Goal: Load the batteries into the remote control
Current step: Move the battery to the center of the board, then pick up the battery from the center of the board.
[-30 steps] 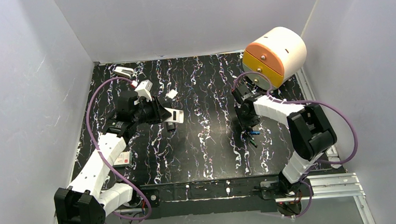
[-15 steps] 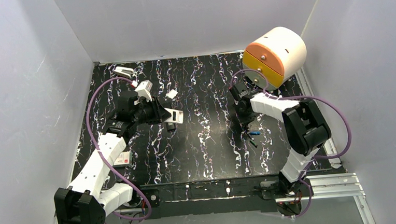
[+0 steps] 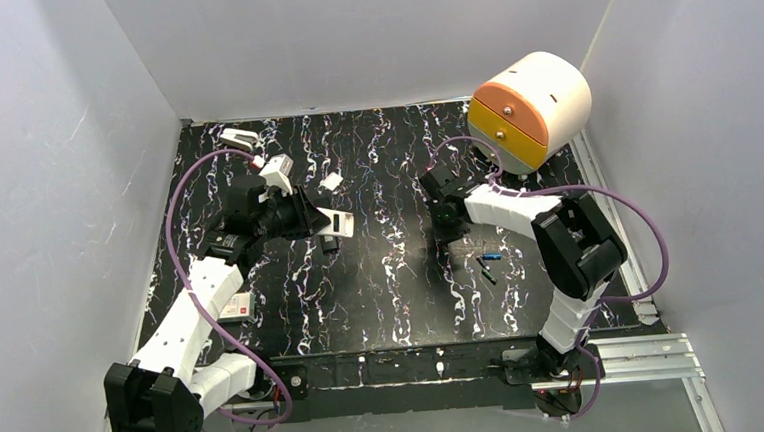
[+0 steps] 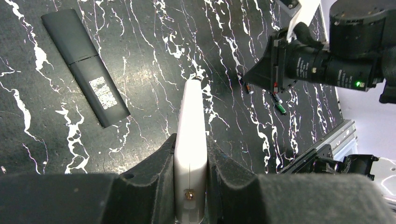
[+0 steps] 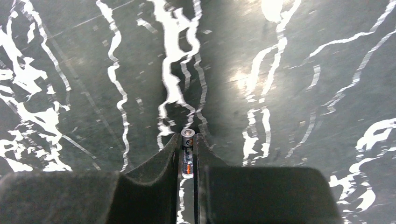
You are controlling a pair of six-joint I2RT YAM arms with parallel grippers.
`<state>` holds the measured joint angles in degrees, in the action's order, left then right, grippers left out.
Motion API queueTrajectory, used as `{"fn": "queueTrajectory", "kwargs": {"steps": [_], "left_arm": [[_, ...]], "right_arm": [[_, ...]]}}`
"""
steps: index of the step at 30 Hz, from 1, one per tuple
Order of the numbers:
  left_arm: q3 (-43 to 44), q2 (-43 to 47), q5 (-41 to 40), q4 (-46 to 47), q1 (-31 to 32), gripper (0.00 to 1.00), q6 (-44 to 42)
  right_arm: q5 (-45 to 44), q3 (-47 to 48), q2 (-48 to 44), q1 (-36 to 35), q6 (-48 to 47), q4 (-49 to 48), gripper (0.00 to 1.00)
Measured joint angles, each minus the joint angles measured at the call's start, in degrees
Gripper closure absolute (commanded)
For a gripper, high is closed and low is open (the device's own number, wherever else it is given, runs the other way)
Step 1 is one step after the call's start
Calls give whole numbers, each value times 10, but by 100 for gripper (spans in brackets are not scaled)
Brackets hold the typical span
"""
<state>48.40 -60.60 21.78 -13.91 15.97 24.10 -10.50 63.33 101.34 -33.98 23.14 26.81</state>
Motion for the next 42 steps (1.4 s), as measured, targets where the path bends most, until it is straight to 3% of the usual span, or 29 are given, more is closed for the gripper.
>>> {"fn": "queueTrajectory", "kwargs": {"steps": [7, 13, 26, 32, 37, 42], "left_arm": [[0, 2, 0, 0, 0, 100, 2], [0, 3, 0, 2, 0, 100, 4], [0, 3, 0, 2, 0, 100, 6], [0, 2, 5, 7, 0, 100, 17], [-4, -18, 43, 80, 0, 100, 85], [-29, -51, 88, 186, 0, 100, 172]], "right_arm": [[-32, 0, 3, -24, 49, 2, 66], [-46, 9, 10, -29, 53, 17, 64], [-61, 16, 15, -50, 77, 32, 85], [-59, 17, 15, -50, 82, 30, 87], [-48, 26, 6, -54, 85, 23, 88], [-34, 57, -67, -57, 91, -14, 89]]}}
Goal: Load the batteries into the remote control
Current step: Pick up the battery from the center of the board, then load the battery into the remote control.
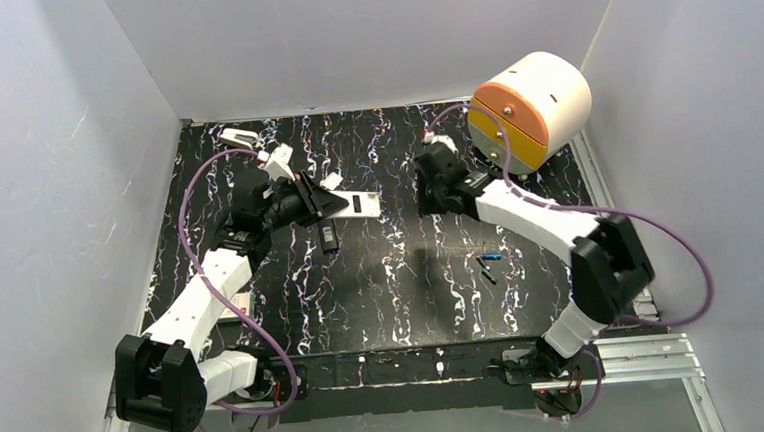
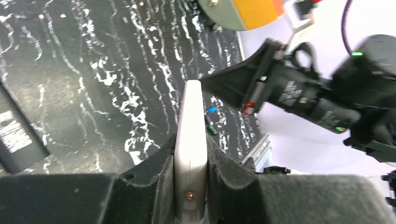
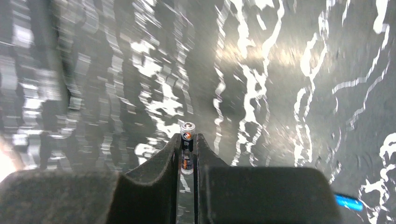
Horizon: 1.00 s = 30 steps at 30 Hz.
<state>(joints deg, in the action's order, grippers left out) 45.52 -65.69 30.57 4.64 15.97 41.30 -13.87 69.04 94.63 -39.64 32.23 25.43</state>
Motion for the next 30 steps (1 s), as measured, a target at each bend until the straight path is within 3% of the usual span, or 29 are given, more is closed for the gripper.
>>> {"fn": "queueTrajectory", "kwargs": {"steps": [9, 20, 30], "left_arm": [[-6, -3, 58, 137, 0, 100, 89], [18, -58, 138, 308, 0, 100, 206], [30, -98, 158, 420, 0, 100, 308]], "right_arm": [[50, 40, -145, 0, -7, -133, 89], [131, 46, -183, -1, -30, -226, 89], [156, 15, -238, -1, -57, -278, 89]]}}
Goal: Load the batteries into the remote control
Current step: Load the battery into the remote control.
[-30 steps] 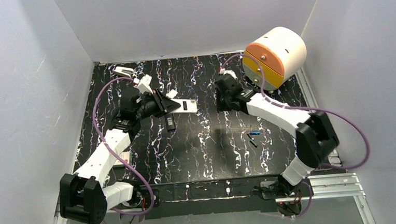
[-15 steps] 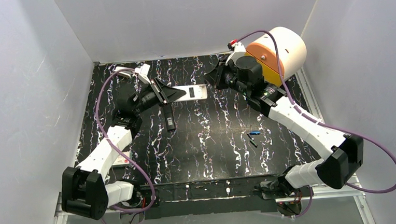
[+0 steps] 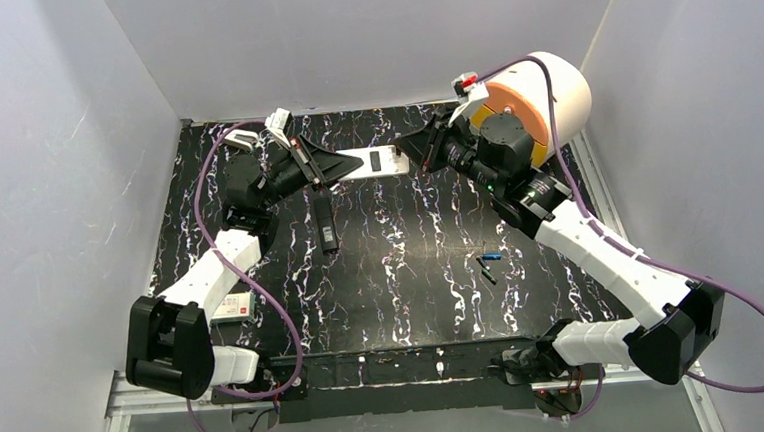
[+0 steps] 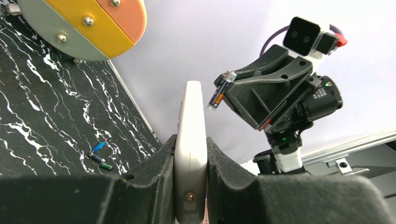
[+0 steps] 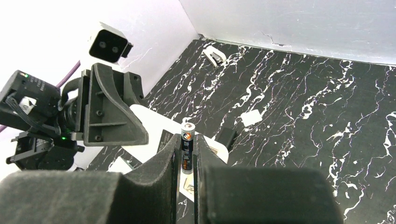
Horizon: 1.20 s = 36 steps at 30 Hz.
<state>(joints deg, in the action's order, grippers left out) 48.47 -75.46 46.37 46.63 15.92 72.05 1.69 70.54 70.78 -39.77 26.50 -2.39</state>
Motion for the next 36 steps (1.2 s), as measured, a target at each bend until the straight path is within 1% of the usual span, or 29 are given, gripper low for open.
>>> {"fn": "queueTrajectory", "kwargs": {"steps": [6, 10, 20, 31, 36], "left_arm": [[0, -1, -7, 17, 0, 100, 37], [-1, -3, -8, 19, 0, 100, 52], [0, -3, -15, 31, 0, 100, 64], [0, -3, -20, 40, 0, 100, 72], [0, -7, -20, 42, 0, 100, 74]], "right_arm": [[7, -32, 0, -1, -11, -19, 89], [6, -37, 0, -4, -17, -34, 88], [4, -37, 0, -5, -24, -48, 80], [4, -45, -1, -12, -16, -59, 78], [0, -48, -2, -12, -14, -61, 72]]}}
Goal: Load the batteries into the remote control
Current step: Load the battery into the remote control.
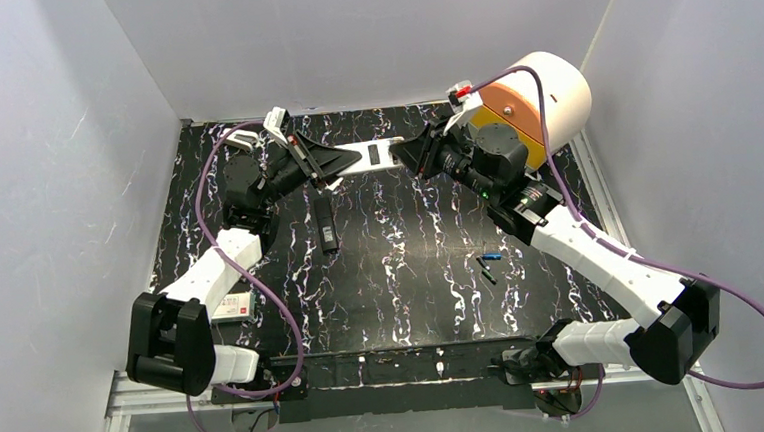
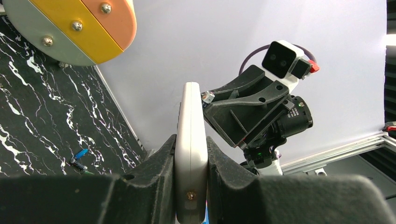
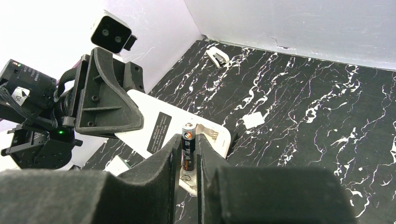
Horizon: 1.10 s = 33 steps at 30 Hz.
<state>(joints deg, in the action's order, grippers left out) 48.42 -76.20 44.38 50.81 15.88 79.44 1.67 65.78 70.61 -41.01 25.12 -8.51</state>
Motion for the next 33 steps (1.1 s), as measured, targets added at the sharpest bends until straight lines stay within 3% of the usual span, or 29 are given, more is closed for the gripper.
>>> {"fn": "queueTrajectory", "kwargs": {"steps": [12, 27, 33], "left_arm": [[-1, -3, -3, 2, 0, 100, 1], [-1, -3, -5, 3, 0, 100, 1], [-1, -3, -5, 4, 0, 100, 3]], "right_arm": [[-13, 5, 0, -5, 5, 12, 64], [-45, 11, 0, -6, 22, 26, 80], [-48, 12, 0, -6, 26, 26, 80]]}}
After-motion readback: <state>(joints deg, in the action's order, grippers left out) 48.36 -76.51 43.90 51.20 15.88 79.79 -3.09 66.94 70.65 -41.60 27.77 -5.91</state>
